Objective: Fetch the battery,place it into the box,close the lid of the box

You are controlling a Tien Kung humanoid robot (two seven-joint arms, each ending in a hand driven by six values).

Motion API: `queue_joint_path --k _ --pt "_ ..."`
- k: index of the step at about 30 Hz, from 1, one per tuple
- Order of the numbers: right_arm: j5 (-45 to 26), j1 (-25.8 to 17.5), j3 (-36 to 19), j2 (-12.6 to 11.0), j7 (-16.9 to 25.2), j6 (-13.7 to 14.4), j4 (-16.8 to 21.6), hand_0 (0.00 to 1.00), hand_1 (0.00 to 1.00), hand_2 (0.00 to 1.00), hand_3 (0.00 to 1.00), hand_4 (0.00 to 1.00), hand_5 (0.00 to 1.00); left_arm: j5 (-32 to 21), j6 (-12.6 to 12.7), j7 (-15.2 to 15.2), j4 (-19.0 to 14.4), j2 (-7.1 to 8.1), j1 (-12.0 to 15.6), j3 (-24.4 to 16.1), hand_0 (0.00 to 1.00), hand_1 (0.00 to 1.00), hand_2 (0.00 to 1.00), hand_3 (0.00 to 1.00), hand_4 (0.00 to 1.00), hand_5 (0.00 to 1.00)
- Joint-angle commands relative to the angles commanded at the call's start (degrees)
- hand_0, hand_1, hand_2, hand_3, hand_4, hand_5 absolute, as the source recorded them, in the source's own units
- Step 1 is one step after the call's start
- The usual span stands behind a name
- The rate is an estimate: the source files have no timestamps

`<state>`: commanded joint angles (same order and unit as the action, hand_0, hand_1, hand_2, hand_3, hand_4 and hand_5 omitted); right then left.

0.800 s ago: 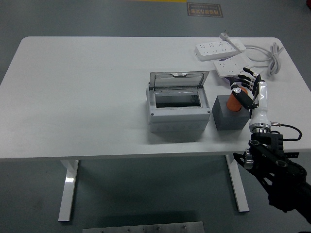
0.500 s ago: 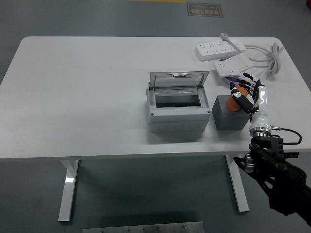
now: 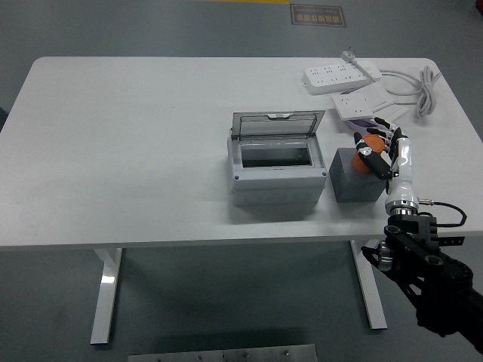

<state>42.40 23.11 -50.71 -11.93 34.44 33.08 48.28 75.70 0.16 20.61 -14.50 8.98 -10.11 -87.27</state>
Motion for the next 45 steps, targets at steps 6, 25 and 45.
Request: queue_joint_path --k 6,25,45 --pt "0.2 0.2 0.7 0.2 -0.3 0.5 0.3 0.67 0.678 0.644 0.747 0.732 0.16 0.2 -0.1 0.0 0.0 -0.07 0.0 -0.1 0.584 0.705 0.622 0.597 0.671 0.137" --pt "-0.4 -0.1 2.3 0.8 -0.6 0.8 -0.5 0.656 0.663 0.624 0.687 0.556 0.029 1.7 -0.4 0.2 -0.1 -0.05 -0.2 -0.9 0.577 0.706 0.622 0.596 0.671 0.137" --pt "-1.6 0.3 2.8 0.8 -1.2 2.2 0.1 0.625 0.518 0.53 0.567 0.528 0.033 2.3 -0.6 0.5 -0.2 -0.2 -0.3 -1.1 0.574 0.707 0.624 0.596 0.669 0.136"
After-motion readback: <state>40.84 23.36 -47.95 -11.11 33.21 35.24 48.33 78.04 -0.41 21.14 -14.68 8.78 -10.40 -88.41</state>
